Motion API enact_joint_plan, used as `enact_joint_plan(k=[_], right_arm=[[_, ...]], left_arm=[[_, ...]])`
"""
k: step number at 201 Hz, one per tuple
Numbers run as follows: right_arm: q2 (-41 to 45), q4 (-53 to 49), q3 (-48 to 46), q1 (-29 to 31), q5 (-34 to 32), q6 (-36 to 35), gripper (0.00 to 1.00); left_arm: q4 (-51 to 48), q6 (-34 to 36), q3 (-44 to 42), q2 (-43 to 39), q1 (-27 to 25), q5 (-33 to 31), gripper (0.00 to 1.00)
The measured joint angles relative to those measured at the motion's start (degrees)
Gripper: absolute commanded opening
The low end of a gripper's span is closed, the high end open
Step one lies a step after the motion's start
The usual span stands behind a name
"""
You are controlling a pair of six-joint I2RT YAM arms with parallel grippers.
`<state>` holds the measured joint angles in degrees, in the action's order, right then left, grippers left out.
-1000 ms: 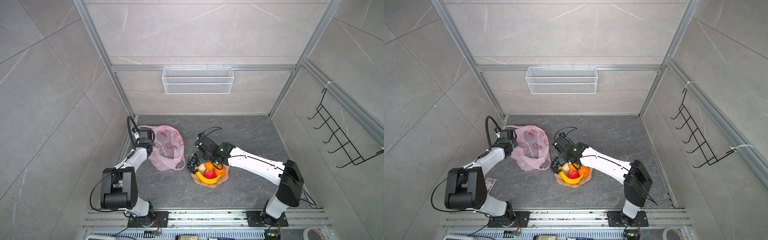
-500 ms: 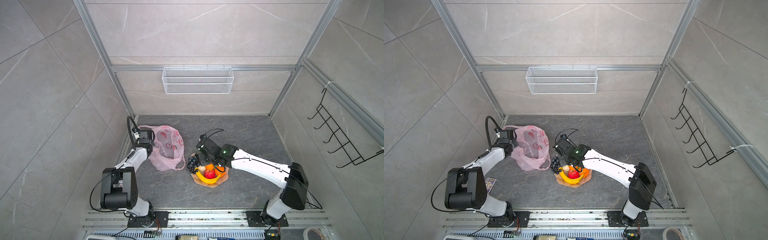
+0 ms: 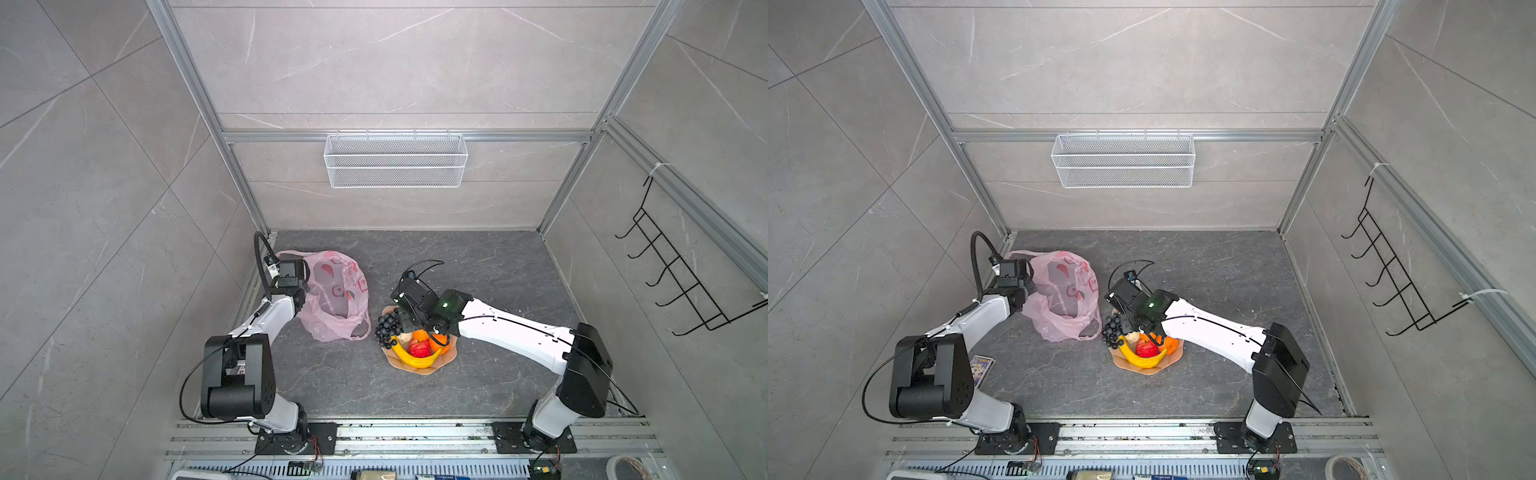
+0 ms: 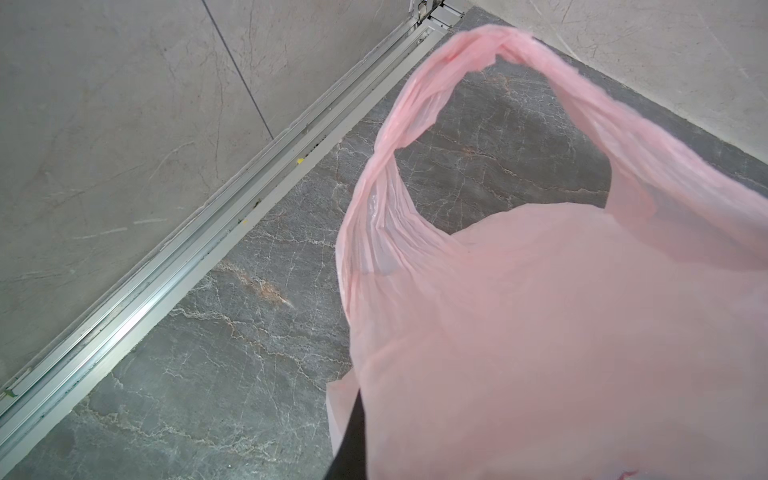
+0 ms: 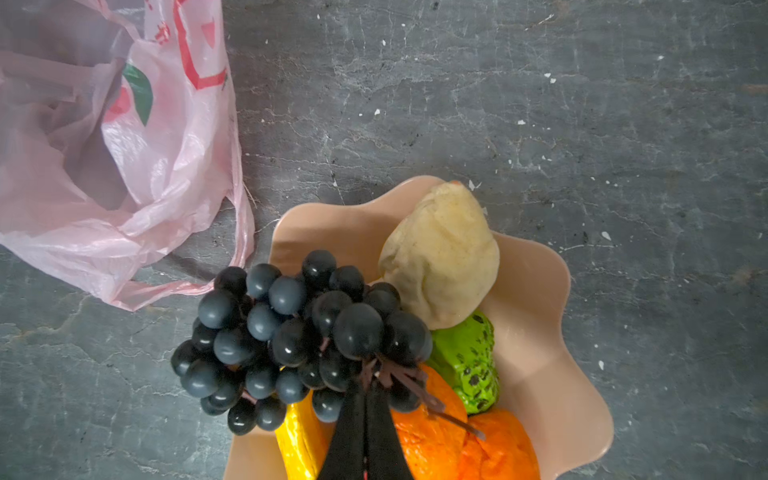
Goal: Take the fake fruits out of the plastic bag
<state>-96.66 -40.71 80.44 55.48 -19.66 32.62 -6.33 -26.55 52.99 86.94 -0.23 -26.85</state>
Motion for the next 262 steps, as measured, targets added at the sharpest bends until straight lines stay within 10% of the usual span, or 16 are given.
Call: enact_joint_plan(k=[124, 177, 262], right_arm=[[0.0, -0.2, 0.0, 0.0, -1.6, 0.7, 0.22], [0.5, -0.2, -0.3, 0.0, -1.4, 0.0, 0.52], [15.7, 2.3, -9.6, -1.7, -2.4, 1.7, 0.78]], left_arm=[[0.0, 0.2, 0.0, 0.0, -1.5, 2.0, 0.0], [-0.6, 0.3, 1.9, 0.3, -2.6, 3.3, 0.0], [-5.9, 3.6, 32.8, 19.7, -11.3, 6.1, 0.0]])
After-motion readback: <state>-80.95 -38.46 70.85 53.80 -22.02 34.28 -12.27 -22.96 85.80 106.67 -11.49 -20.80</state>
